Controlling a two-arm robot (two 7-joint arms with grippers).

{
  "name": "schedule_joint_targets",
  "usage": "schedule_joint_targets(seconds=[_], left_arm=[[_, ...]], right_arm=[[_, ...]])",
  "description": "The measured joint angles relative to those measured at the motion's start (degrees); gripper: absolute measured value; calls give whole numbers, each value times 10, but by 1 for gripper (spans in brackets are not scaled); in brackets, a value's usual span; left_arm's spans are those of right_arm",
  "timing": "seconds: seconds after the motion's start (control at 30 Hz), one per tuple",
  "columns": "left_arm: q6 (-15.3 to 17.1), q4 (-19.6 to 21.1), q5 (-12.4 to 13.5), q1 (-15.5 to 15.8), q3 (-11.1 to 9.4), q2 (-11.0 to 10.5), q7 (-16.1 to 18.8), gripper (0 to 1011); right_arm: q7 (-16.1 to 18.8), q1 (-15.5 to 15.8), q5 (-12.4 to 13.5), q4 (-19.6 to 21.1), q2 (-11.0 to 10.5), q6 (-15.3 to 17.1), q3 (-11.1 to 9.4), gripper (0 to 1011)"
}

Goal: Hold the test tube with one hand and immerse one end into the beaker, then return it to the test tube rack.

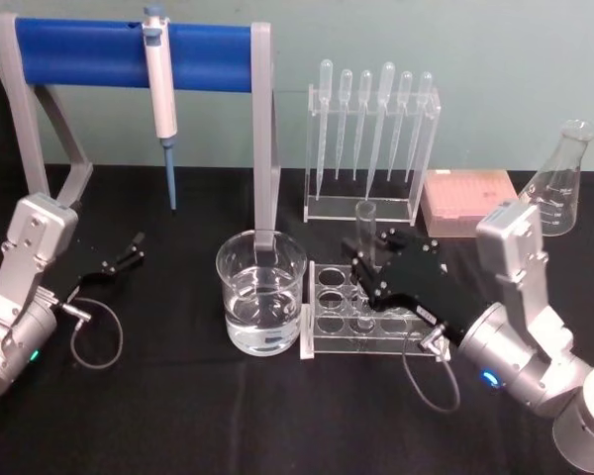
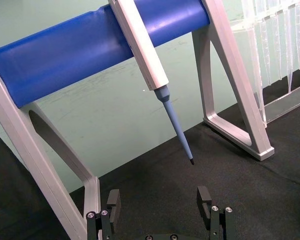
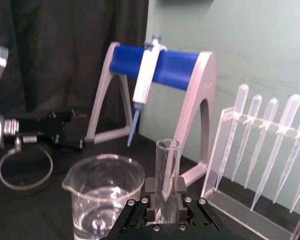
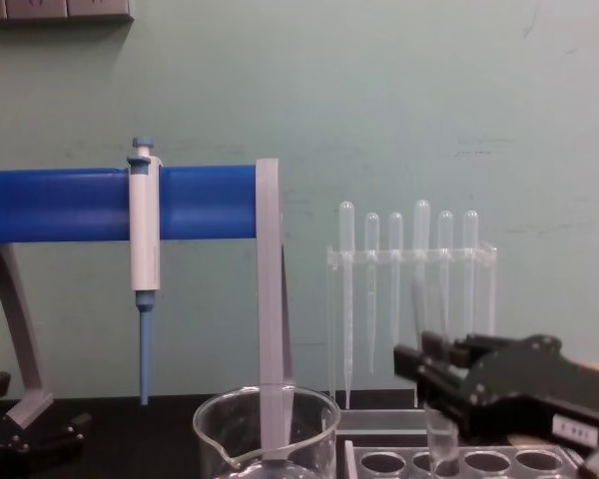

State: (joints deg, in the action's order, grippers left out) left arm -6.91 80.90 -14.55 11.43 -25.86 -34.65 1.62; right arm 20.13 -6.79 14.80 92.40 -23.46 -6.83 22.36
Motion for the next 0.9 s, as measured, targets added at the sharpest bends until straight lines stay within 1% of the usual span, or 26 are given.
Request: schedule_joint_targets(seconds=[0.03, 0.13, 0.23, 0.27, 0.3, 0.37, 0.43, 0.47, 0.57, 0.77, 0.9], left_arm=[[0, 0, 0, 0, 0, 0, 0, 1000], [0, 0, 0, 0, 0, 0, 0, 1000], [0, 0, 0, 0, 0, 0, 0, 1000], [0, 0, 0, 0, 0, 0, 0, 1000], [0, 0, 0, 0, 0, 0, 0, 1000], [0, 0, 0, 0, 0, 0, 0, 1000], [0, 0, 0, 0, 0, 0, 0, 1000], [0, 0, 0, 0, 0, 0, 0, 1000], [0, 0, 0, 0, 0, 0, 0, 1000], [0, 0, 0, 0, 0, 0, 0, 1000], [0, 0, 0, 0, 0, 0, 0, 1000]], right_arm=[[4, 3, 9, 6, 2, 2, -7, 225], [11, 7, 25, 16, 5, 6, -18, 226], [25, 12, 56, 32, 8, 20, -34, 226], [25, 12, 56, 32, 8, 20, -34, 225], [28, 13, 67, 39, 8, 28, -39, 225], [31, 13, 80, 52, 6, 42, -44, 225], [32, 13, 87, 61, 3, 52, -46, 226], [33, 12, 94, 70, -1, 63, -48, 225], [32, 9, 104, 88, -9, 82, -51, 225], [30, -1, 118, 118, -25, 110, -53, 225], [25, -6, 120, 123, -31, 122, -50, 225]])
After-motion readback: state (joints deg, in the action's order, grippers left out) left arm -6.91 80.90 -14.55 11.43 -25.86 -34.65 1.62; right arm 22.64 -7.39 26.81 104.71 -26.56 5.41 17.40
